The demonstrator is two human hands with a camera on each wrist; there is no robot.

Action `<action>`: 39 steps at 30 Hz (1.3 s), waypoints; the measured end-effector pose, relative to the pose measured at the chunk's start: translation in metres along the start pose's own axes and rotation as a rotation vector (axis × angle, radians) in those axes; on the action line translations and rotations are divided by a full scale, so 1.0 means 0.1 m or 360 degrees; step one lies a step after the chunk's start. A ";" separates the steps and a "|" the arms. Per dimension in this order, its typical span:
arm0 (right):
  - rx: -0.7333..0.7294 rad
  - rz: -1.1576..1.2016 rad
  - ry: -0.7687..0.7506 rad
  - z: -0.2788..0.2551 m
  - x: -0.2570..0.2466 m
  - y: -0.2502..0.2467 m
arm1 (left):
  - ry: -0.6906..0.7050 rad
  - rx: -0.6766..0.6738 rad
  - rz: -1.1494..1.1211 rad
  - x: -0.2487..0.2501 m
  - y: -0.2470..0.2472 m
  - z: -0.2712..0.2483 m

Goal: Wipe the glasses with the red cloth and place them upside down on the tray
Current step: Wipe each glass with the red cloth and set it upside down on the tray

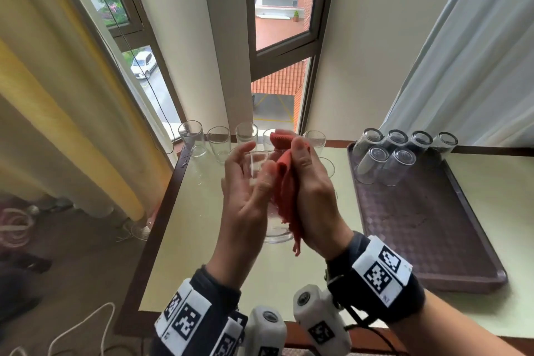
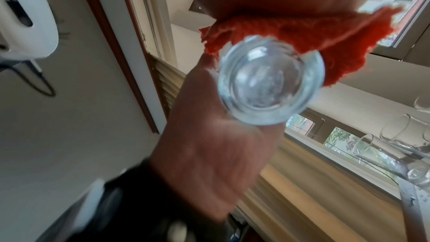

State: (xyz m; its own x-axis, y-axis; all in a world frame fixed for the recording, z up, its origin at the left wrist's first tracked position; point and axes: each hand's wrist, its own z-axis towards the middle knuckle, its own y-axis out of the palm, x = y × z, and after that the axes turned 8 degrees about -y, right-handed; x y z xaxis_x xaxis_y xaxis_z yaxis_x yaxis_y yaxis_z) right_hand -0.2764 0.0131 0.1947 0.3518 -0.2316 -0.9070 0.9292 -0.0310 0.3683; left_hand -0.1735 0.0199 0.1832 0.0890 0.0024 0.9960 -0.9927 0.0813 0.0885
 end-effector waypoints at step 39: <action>-0.0157 -0.0296 0.0048 -0.32 0.19 -0.18 | -0.0334 0.0070 -0.0142 -0.07 0.07 0.05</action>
State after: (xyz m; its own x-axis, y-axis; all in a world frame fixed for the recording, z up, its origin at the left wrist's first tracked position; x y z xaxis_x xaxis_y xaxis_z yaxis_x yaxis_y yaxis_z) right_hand -0.2831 0.0400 0.1640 0.1753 -0.2018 -0.9636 0.9845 0.0253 0.1738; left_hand -0.1814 0.0158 0.1772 0.1626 -0.2103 0.9640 -0.9847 0.0284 0.1722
